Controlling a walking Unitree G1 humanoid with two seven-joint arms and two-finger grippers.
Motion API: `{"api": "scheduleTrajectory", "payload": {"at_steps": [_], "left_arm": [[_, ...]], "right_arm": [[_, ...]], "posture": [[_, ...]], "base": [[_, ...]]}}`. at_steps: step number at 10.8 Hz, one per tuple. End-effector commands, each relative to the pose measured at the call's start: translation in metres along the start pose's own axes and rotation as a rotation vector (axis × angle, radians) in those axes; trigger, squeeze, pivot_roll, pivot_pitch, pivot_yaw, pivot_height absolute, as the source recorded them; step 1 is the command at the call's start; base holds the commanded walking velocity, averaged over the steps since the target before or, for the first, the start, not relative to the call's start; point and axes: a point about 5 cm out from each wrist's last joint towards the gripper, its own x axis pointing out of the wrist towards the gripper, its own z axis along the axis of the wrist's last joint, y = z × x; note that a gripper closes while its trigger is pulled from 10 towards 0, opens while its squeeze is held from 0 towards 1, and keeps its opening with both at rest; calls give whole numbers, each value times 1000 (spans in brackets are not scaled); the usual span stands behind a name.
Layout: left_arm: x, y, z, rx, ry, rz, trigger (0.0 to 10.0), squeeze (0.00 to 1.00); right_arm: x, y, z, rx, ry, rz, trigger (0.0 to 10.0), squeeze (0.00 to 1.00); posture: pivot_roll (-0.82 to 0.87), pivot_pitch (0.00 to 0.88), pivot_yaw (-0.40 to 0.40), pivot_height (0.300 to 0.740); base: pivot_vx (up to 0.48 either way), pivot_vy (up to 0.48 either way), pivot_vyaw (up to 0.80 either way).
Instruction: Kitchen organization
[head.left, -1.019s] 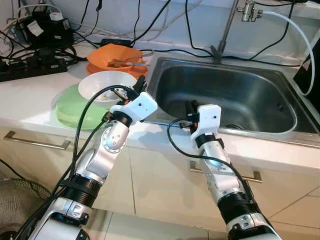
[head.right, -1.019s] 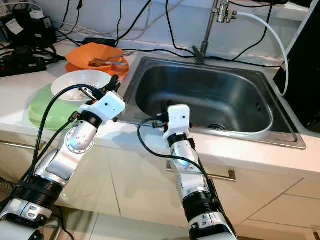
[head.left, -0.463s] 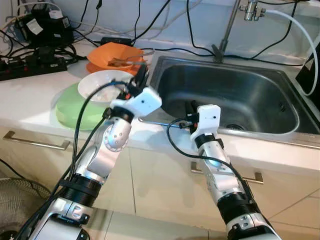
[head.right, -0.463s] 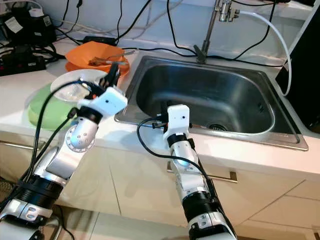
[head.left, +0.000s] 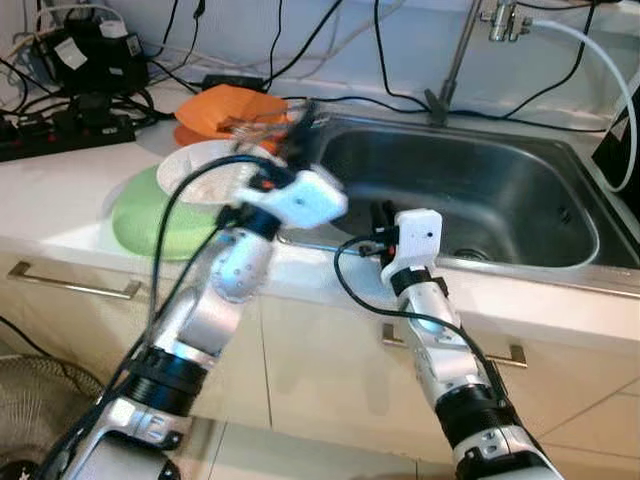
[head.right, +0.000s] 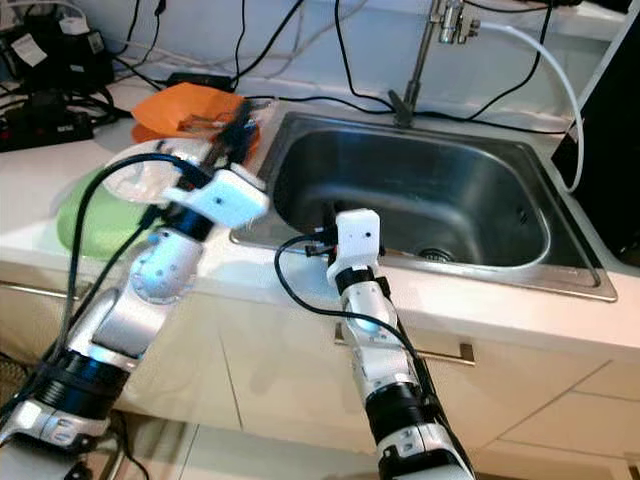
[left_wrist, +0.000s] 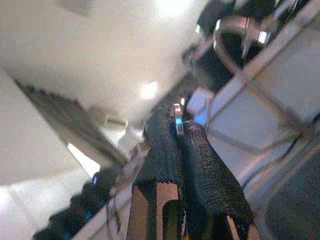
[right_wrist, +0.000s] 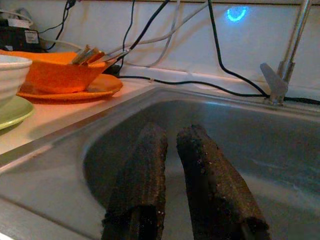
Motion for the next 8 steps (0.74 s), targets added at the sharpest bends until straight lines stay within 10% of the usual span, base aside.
{"api": "scheduleTrajectory", "payload": {"at_steps": [1, 2, 3, 8], "left_arm": [[8, 3, 15, -29, -75, 0, 10000, 0], [9, 3, 19, -72, -94, -6, 10000, 0], [13, 2, 30, -192, -133, -8, 10000, 0], [14, 1, 25, -711, -59, 29, 10000, 0]], "right_arm": [[2, -4, 3, -1, -15, -14, 10000, 0], [2, -4, 3, 1, -16, -15, 10000, 667], [2, -4, 4, 6, -24, -16, 10000, 1000], [3, -9, 10, -9, -56, -7, 10000, 1000]], "posture": [[215, 0, -39, 740], [214, 0, -37, 740], [211, 0, -33, 740], [211, 0, -34, 740]], "base": [[0, 0, 0], [0, 0, 0], [0, 0, 0], [0, 0, 0]]}}
